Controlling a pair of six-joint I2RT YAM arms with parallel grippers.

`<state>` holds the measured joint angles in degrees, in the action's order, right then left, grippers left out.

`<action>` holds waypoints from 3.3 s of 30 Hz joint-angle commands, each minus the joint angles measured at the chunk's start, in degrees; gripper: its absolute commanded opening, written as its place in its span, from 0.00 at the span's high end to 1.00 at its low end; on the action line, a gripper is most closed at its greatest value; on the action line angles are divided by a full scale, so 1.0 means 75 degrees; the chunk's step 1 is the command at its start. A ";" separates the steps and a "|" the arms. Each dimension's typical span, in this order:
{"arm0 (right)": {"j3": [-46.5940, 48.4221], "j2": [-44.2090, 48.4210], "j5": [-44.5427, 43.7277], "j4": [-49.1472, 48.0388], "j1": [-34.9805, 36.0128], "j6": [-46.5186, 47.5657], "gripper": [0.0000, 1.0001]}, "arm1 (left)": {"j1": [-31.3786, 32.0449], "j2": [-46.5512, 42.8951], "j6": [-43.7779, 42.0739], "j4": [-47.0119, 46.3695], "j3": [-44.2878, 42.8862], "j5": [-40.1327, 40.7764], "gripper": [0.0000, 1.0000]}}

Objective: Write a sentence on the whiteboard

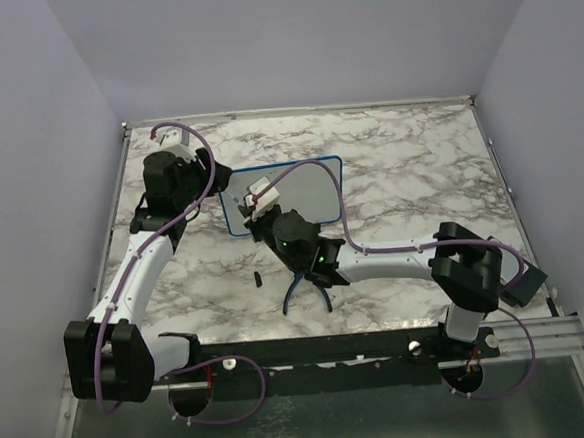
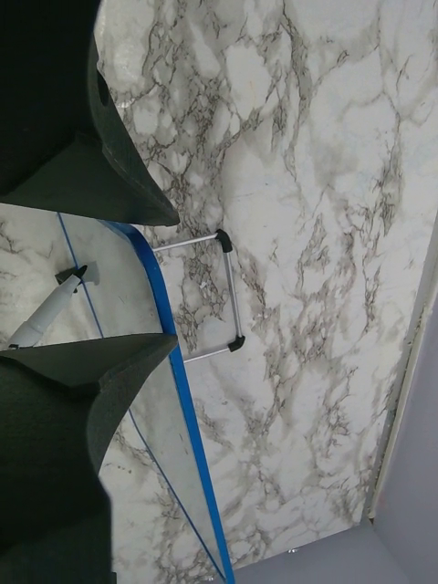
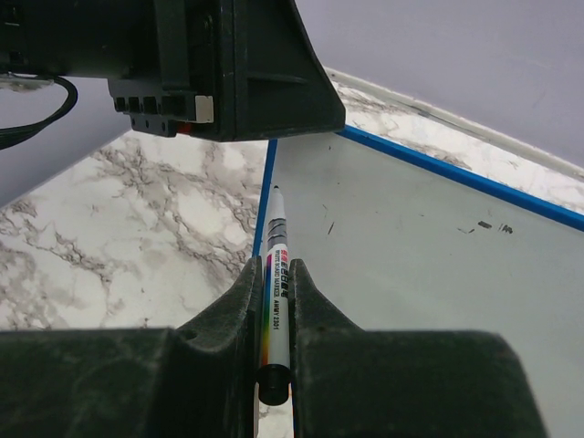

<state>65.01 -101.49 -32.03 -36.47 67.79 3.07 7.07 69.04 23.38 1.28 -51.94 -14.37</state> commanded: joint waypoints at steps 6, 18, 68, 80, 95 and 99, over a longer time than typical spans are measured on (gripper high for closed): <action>0.0312 -0.0287 -0.0044 -0.0279 -0.0062 0.0138 0.99 | -0.0044 0.0041 0.0063 -0.0145 0.0137 -0.0319 0.51; 0.0472 -0.0534 -0.0312 -0.0394 -0.0117 0.0289 1.00 | -0.0020 0.0007 0.0063 -0.0138 0.0187 -0.0392 0.57; -0.0589 0.0261 -0.0072 -0.0940 -0.0050 0.0385 0.99 | 0.0005 -0.0096 0.0001 -0.0135 0.0199 -0.0357 0.60; -0.0279 -0.0010 -0.0473 -0.0971 -0.0117 0.0542 0.99 | 0.0000 -0.0076 -0.0010 -0.0135 0.0199 -0.0365 0.60; -0.0125 -0.0295 -0.0336 -0.0810 -0.0163 0.0388 0.99 | -0.0001 -0.0076 -0.0002 -0.0127 0.0199 -0.0392 0.60; -0.0085 -0.0360 -0.0395 -0.0754 -0.0167 0.0387 0.99 | -0.0001 -0.0078 -0.0004 -0.0135 0.0199 -0.0404 0.60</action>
<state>62.63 -102.56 -33.82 -42.33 66.70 6.46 6.87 69.01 23.51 -0.34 -51.48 -15.44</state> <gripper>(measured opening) 0.112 0.408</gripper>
